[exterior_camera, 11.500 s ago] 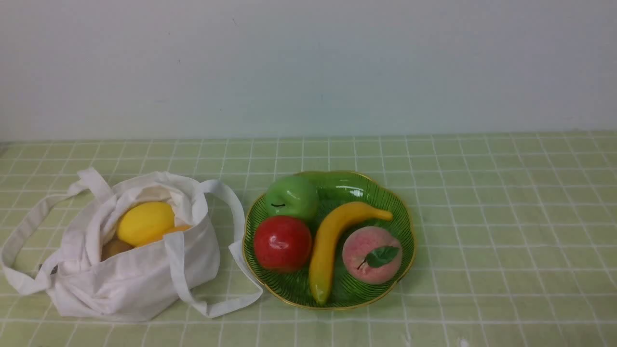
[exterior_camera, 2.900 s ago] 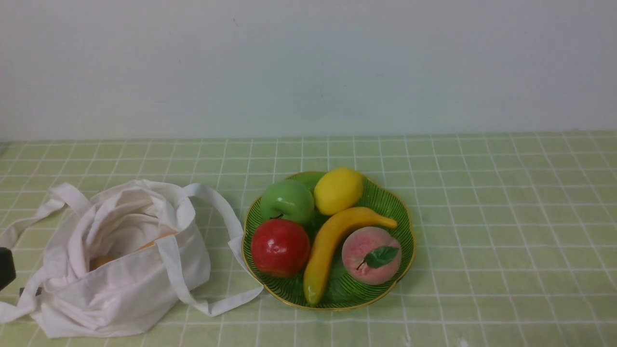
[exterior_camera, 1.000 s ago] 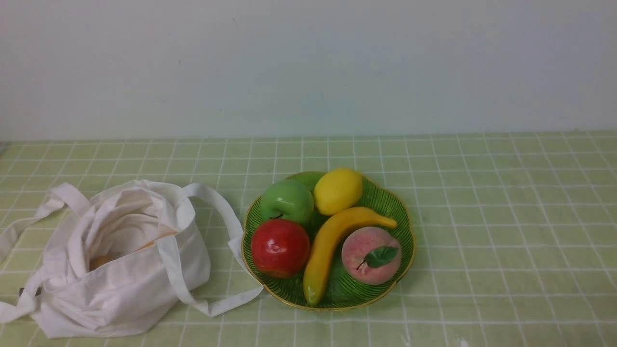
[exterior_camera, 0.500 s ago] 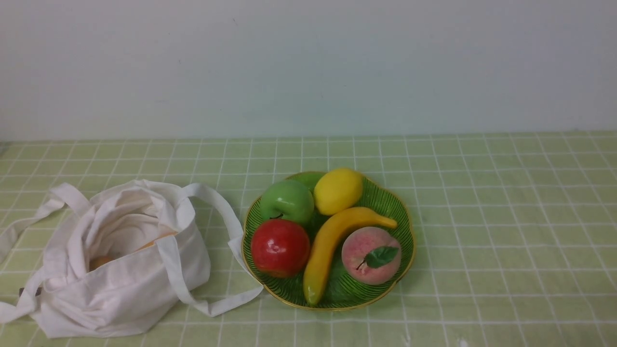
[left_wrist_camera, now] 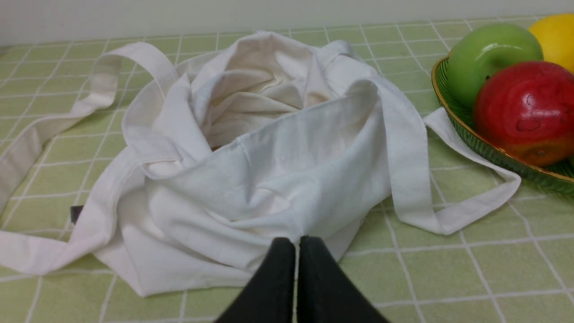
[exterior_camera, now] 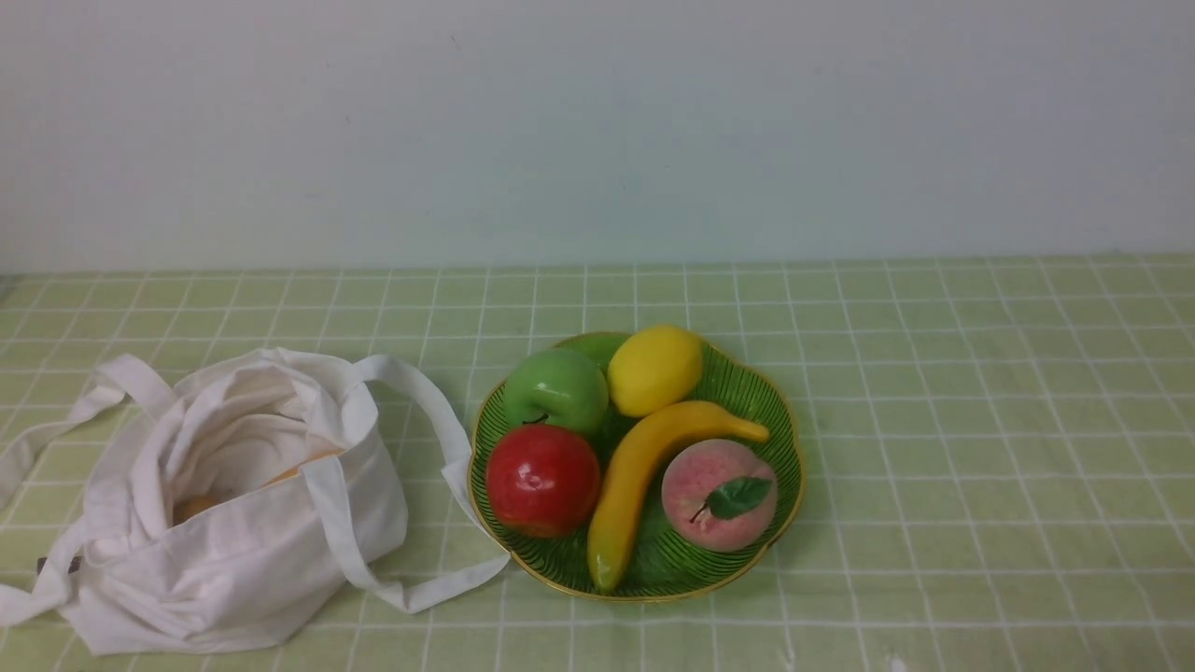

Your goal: Take the fruit out of the bag on the green coffee tablecloth and place them on the plate.

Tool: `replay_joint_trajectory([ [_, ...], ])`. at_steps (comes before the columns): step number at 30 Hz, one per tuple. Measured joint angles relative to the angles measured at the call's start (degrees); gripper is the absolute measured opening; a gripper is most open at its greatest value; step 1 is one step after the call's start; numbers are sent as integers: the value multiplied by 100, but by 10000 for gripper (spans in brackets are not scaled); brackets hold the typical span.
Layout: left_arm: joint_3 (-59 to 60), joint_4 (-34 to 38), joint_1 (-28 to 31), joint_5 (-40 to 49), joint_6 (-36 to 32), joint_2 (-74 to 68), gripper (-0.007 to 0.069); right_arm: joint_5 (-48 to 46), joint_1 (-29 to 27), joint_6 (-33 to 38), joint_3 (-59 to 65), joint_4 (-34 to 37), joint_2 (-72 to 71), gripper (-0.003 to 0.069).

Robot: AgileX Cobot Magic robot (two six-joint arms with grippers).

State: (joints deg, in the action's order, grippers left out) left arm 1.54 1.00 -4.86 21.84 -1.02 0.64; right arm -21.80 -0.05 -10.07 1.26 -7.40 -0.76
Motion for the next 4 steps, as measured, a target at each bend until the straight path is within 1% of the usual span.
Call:
replay_joint_trajectory([
  [4, 0, 0, 0, 0, -5, 0, -8, 0, 0, 0, 0, 0, 0, -10],
])
